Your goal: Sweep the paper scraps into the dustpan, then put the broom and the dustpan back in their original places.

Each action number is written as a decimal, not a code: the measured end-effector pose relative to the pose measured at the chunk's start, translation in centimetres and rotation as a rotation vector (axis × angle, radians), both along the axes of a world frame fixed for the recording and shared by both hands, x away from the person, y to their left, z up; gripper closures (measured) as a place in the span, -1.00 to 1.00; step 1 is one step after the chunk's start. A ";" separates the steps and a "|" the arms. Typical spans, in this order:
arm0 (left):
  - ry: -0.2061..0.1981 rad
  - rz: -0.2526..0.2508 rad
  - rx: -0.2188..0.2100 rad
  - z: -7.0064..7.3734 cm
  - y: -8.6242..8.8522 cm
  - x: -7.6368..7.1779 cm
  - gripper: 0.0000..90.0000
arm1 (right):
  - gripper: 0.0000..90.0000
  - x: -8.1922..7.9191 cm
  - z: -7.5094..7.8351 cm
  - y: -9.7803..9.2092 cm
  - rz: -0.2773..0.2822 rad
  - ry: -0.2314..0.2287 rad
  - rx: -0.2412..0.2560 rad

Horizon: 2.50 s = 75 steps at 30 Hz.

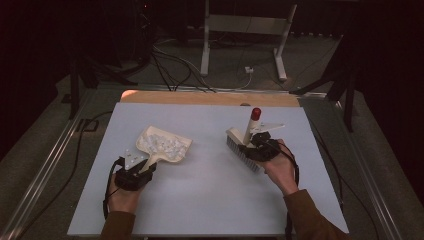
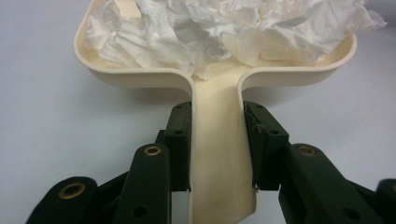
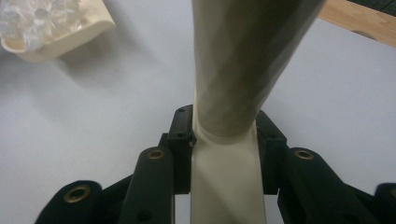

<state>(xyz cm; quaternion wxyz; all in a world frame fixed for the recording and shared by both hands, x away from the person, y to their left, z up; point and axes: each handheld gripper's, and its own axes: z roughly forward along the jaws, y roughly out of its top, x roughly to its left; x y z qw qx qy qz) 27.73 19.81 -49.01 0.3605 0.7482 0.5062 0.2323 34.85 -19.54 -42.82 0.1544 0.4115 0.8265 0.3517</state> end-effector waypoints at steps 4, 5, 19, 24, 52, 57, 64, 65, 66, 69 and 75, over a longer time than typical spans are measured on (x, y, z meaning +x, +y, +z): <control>-0.004 0.019 0.005 -0.2 0.2 -0.2 0.48 | 0.48 -0.1 0.1 -0.4 0.000 0.002 0.000; -0.004 0.026 0.002 -0.3 0.2 -0.2 0.48 | 0.48 -0.1 0.1 -0.5 -0.002 0.004 0.001; -0.002 0.092 -0.010 -1.0 0.5 -0.7 0.48 | 0.48 -0.4 0.3 -2.1 0.042 0.034 0.032; -0.007 0.105 -0.011 -1.1 0.5 -0.9 0.48 | 0.48 -0.6 0.4 -2.8 0.065 0.035 0.018; -0.006 0.236 0.011 -2.0 1.9 -1.4 0.48 | 0.48 -1.3 0.6 -6.8 0.148 0.060 0.001; -0.006 0.250 0.012 -2.1 2.2 -1.3 0.48 | 0.48 -1.5 0.5 -7.5 0.175 0.063 -0.015; -0.004 0.255 0.016 -2.2 2.3 -1.3 0.48 | 0.48 -1.7 0.1 -8.2 0.199 0.081 -0.022; -0.005 0.256 0.019 -2.2 2.3 -1.3 0.48 | 0.48 -1.8 0.0 -8.3 0.204 0.084 -0.023; -0.005 0.256 0.019 -2.2 2.3 -1.3 0.48 | 0.48 -1.8 -0.1 -8.4 0.211 0.085 -0.025; -0.013 0.260 0.015 -2.2 2.2 -1.4 0.48 | 0.48 -1.9 -0.2 -8.7 0.232 0.089 -0.028; -0.014 0.265 0.008 -2.2 2.3 -1.4 0.48 | 0.48 -2.1 -0.3 -9.6 0.250 0.106 -0.010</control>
